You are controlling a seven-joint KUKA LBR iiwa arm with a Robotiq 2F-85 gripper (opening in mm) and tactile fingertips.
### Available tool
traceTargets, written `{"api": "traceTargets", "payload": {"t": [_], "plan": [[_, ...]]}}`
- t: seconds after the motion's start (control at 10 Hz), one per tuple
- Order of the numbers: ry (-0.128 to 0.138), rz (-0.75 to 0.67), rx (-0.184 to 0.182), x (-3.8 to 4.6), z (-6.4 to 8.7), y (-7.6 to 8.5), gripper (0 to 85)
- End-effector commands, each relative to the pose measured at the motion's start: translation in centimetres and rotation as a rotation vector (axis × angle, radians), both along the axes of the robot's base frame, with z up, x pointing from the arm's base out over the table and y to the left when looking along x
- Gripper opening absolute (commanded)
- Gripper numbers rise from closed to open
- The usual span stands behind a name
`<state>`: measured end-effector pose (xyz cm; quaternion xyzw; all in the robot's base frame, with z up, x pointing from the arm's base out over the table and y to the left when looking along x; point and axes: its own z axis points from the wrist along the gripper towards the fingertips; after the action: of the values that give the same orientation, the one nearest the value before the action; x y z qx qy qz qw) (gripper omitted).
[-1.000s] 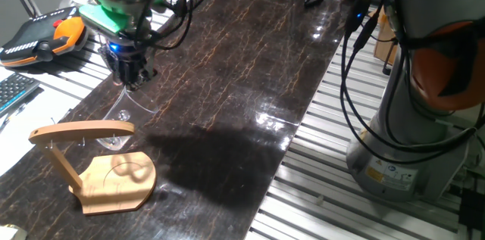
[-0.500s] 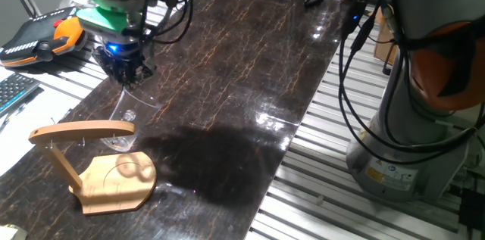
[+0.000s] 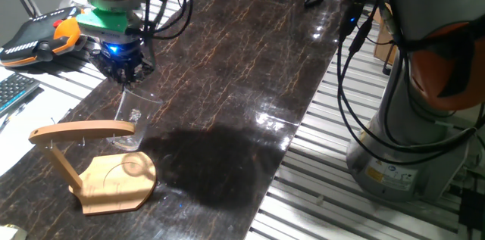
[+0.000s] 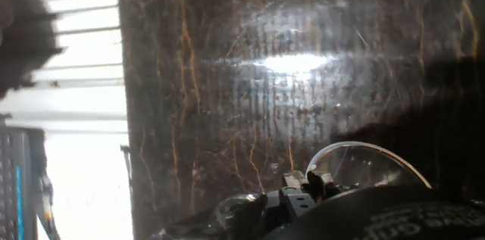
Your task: Take the cup off the cup rack
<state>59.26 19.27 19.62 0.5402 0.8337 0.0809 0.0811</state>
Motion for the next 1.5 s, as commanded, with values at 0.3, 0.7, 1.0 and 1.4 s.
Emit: {"api": "traceTargets", "payload": {"t": [0.3,0.7,1.0,1.4], "plan": [[0.049,0.419,-0.015,0.37,0.4,0.6,2.0],[0.053,0.526,-0.092,0.59,0.9,1.2,2.0],[0.053,0.577,-0.180,0.50,0.8,1.0,2.0],[0.053,0.696,-0.302,0.60,0.8,1.1,2.0]]}}
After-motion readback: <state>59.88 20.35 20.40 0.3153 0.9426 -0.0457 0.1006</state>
